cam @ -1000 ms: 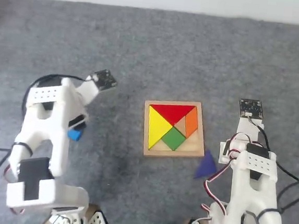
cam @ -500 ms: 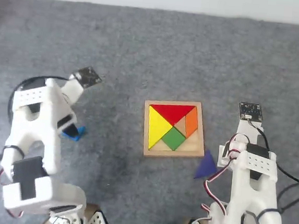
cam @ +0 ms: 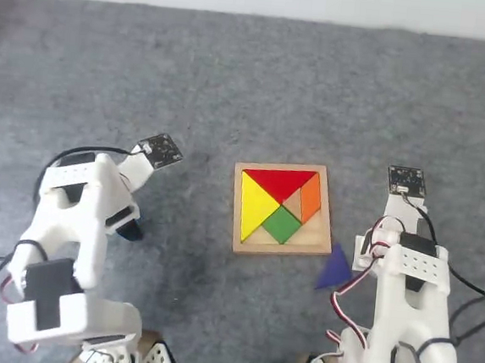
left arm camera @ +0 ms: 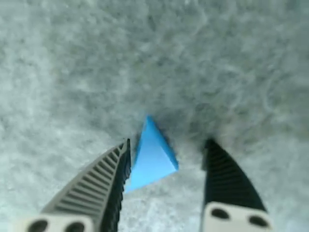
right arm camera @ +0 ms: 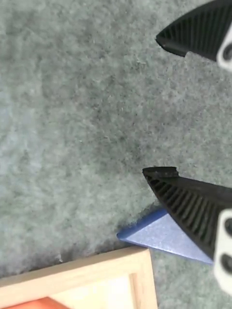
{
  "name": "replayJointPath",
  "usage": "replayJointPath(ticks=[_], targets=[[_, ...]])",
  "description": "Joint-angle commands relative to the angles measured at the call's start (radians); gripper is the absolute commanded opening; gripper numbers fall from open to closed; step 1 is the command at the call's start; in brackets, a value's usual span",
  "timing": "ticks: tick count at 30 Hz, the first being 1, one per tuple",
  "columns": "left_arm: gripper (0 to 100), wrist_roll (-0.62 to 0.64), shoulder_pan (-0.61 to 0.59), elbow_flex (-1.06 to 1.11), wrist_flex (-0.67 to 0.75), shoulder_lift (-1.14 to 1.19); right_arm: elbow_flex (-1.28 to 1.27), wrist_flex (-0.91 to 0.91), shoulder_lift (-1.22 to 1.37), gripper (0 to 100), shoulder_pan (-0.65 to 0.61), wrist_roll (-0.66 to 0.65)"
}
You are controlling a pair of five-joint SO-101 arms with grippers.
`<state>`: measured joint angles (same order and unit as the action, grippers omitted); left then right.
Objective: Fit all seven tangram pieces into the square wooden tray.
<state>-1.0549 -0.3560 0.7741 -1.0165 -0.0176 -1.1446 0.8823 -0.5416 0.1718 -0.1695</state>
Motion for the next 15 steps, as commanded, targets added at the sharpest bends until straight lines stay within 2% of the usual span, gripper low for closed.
replayJointPath(ticks=[1,8,15], targets=[[15,0.012,-0.011,0.004,-0.025,0.002,0.028,0.005,-0.001,36.1,0.01,0.014],[11,0.015,-0.038,0.004,-0.029,0.002,0.028,0.005,0.001,36.1,0.01,0.015],[11,0.081,0.018,-0.03,-0.064,-0.009,0.028,0.005,0.001,36.1,0.008,0.015]])
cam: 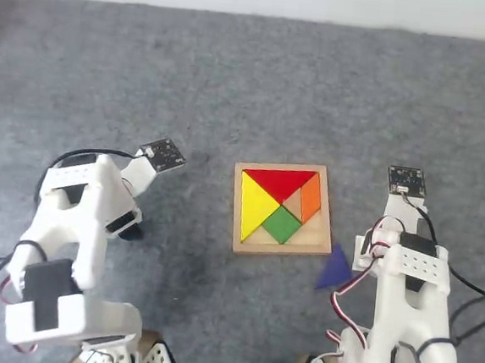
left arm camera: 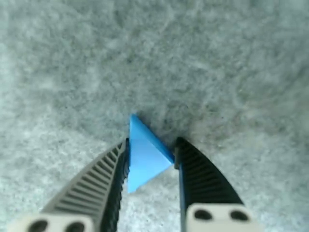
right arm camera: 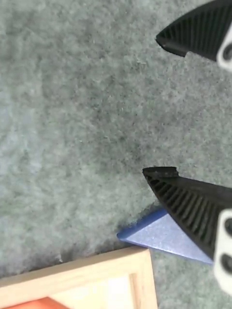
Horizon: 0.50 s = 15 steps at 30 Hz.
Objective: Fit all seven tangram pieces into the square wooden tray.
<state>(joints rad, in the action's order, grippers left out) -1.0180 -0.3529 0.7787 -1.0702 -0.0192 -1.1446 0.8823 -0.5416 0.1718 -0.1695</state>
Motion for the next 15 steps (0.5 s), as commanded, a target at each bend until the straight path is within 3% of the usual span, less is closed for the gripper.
replayJointPath(ticks=[1,11,15], targets=[[11,0.058,0.032,-0.048,-0.023,-0.009,0.028,0.005,0.001,36.1,0.008,0.015],[11,0.282,0.206,-0.24,-0.146,-0.009,0.028,0.005,0.001,36.1,0.008,0.015],[11,0.302,0.219,-0.28,-0.17,-0.009,0.028,0.012,-0.005,36.1,0.008,0.015]])
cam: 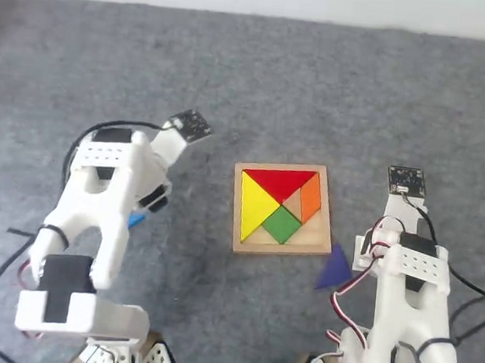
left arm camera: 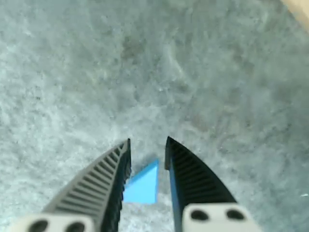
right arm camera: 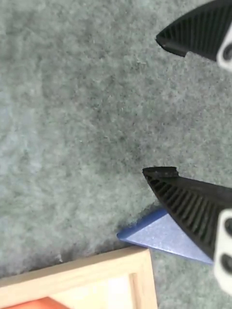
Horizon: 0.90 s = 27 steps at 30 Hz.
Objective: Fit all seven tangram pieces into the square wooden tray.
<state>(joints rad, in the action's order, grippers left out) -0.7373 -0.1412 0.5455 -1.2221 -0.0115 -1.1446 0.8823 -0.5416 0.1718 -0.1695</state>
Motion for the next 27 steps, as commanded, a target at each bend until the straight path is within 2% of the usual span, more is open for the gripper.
replayJointPath(ticks=[1,5,8,11,13,15,21,27], targets=[[11,0.015,-0.003,-0.047,-0.015,-0.015,0.028,0.013,-0.005,36.1,0.008,0.015],[19,-0.17,-0.19,-0.047,-0.012,-0.006,0.023,0.013,-0.005,36.1,0.008,0.014],[20,-0.351,-0.313,-0.047,-0.017,-0.005,0.028,0.012,-0.007,36.1,0.008,0.014],[20,-0.591,-0.37,-0.03,-0.018,-0.005,0.028,0.007,-0.002,36.1,0.008,0.014],[20,-0.704,-0.373,-0.002,-0.017,-0.011,0.028,0.007,-0.001,36.1,0.008,0.014],[20,-0.736,-0.359,0.025,0.0,-0.015,0.025,0.007,-0.004,36.1,0.01,0.012],[20,-0.772,-0.296,0.128,0.173,-0.017,0.021,-0.016,0.001,36.1,0.01,0.011],[20,-0.79,-0.278,0.143,0.18,-0.017,0.021,-0.036,0.002,36.1,0.01,0.009]])
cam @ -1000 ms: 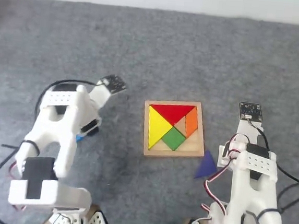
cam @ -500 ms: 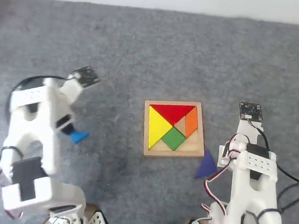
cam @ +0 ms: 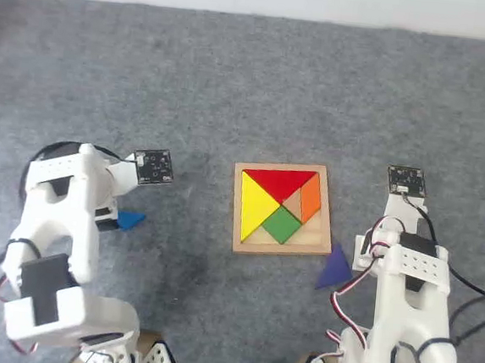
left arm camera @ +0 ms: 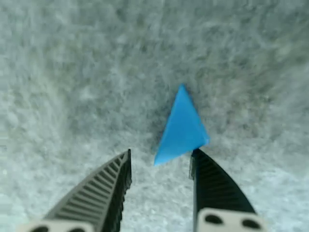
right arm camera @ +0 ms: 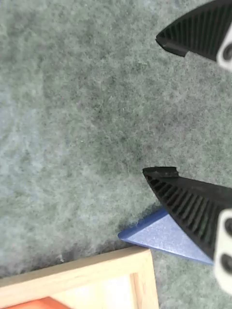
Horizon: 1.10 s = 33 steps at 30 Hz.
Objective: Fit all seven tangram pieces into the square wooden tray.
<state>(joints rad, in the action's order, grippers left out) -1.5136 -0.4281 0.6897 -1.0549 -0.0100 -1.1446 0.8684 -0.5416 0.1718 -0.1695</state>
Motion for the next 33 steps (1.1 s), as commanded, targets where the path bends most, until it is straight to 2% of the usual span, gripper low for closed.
replayJointPath(ticks=[1,9,16,23,33], targets=[[20,-0.014,0.009,0.001,0.011,-0.018,0.021,-0.024,0.002,36.1,0.01,0.009],[20,-0.008,0.063,-0.028,-0.157,-0.018,0.021,-0.031,0.002,36.1,0.01,0.008],[20,0.012,0.064,-0.021,-0.101,-0.008,0.021,-0.027,0.002,36.1,0.01,0.009],[20,0.058,0.101,-0.021,-0.103,-0.008,0.021,-0.028,0.002,36.1,0.01,0.011],[20,0.06,0.106,-0.019,-0.08,-0.005,0.021,-0.024,0.002,36.1,0.01,0.011]])
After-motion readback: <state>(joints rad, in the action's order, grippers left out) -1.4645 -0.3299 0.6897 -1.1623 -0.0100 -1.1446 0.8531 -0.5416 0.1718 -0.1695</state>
